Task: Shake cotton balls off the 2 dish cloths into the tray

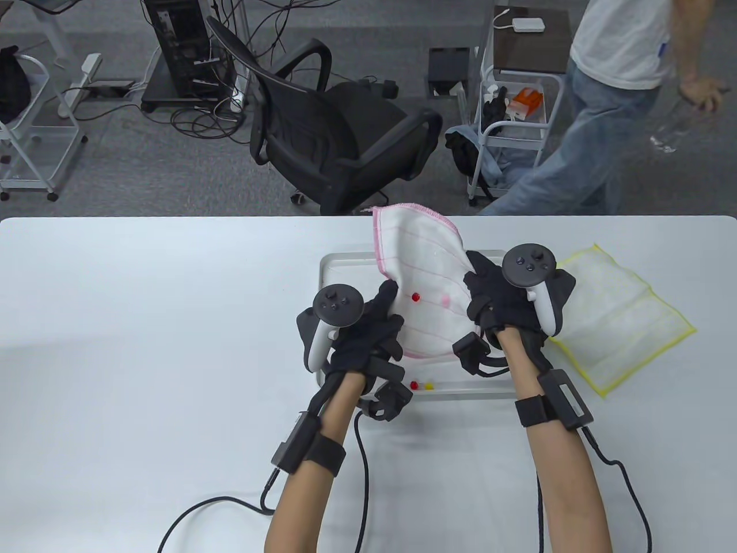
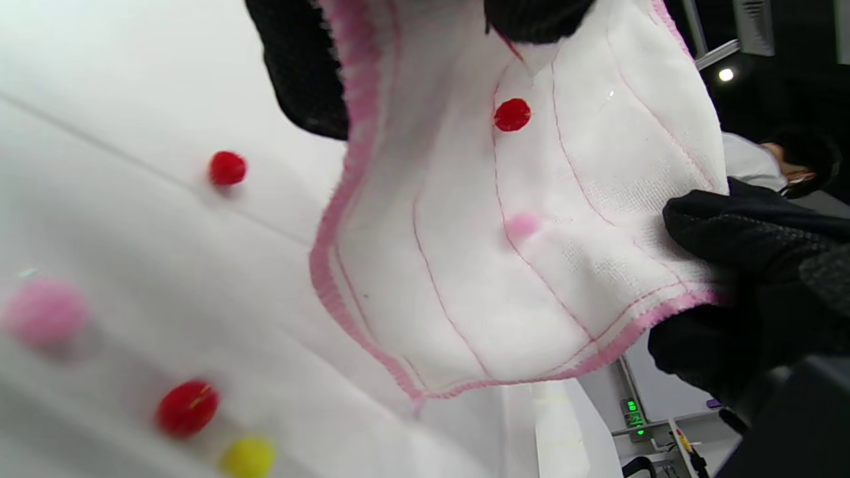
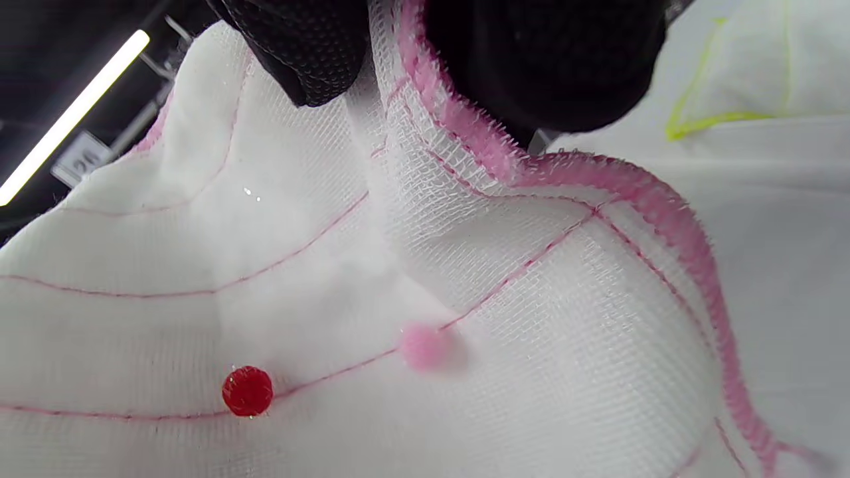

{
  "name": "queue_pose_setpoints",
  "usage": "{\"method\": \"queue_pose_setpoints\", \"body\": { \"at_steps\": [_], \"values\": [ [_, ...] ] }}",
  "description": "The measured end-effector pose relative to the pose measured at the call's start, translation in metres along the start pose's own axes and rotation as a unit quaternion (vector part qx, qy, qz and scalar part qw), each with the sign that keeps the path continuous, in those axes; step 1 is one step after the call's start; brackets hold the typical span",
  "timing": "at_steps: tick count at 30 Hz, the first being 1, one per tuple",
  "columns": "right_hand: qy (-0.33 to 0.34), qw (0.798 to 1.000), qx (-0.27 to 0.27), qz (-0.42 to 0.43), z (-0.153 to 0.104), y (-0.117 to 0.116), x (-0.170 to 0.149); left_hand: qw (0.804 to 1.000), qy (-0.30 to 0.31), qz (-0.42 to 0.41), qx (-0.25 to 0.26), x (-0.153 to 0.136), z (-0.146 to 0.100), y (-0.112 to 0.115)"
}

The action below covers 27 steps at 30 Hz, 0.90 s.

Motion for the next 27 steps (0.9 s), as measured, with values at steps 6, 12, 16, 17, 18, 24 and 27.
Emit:
{"method": "queue_pose_setpoints", "body": {
  "at_steps": [6, 12, 16, 17, 18, 24, 27],
  "values": [
    [0.072, 0.997, -0.006, -0.006, -0.010, -0.017, -0.013, 1.000, -0.016, -0.012, 0.021, -0.026, 0.006, 0.009],
    [0.143, 0.990, -0.011, -0.006, -0.025, -0.021, 0.006, 0.996, 0.021, -0.029, 0.085, -0.014, 0.001, 0.000],
    [0.176, 0.984, -0.008, 0.005, -0.034, -0.022, 0.022, 0.991, 0.056, -0.015, 0.120, 0.007, -0.006, -0.006],
    [0.206, 0.978, -0.022, 0.032, -0.043, -0.017, 0.026, 0.987, 0.077, -0.012, 0.140, 0.016, -0.013, -0.009],
    [0.217, 0.969, -0.090, 0.071, -0.051, -0.008, 0.028, 0.982, 0.102, -0.012, 0.161, 0.024, -0.019, -0.011],
    [0.224, 0.968, -0.071, -0.089, -0.054, -0.024, 0.029, 0.993, 0.007, 0.055, 0.105, 0.010, -0.019, -0.014],
    [0.236, 0.970, -0.060, 0.009, -0.055, -0.028, 0.033, 0.979, 0.096, 0.004, 0.182, 0.020, -0.025, -0.017]
  ]
}}
Point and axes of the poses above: the tracker on the back of each hand, its own x axis roughly to the thumb side, its own z axis roughly from the wrist to the fingertips, y = z × x, the point moved 5 cm from there along z, roughly from the wrist to the fingertips, and after that the axes turned 11 degrees about y, right-handed, at the moved point
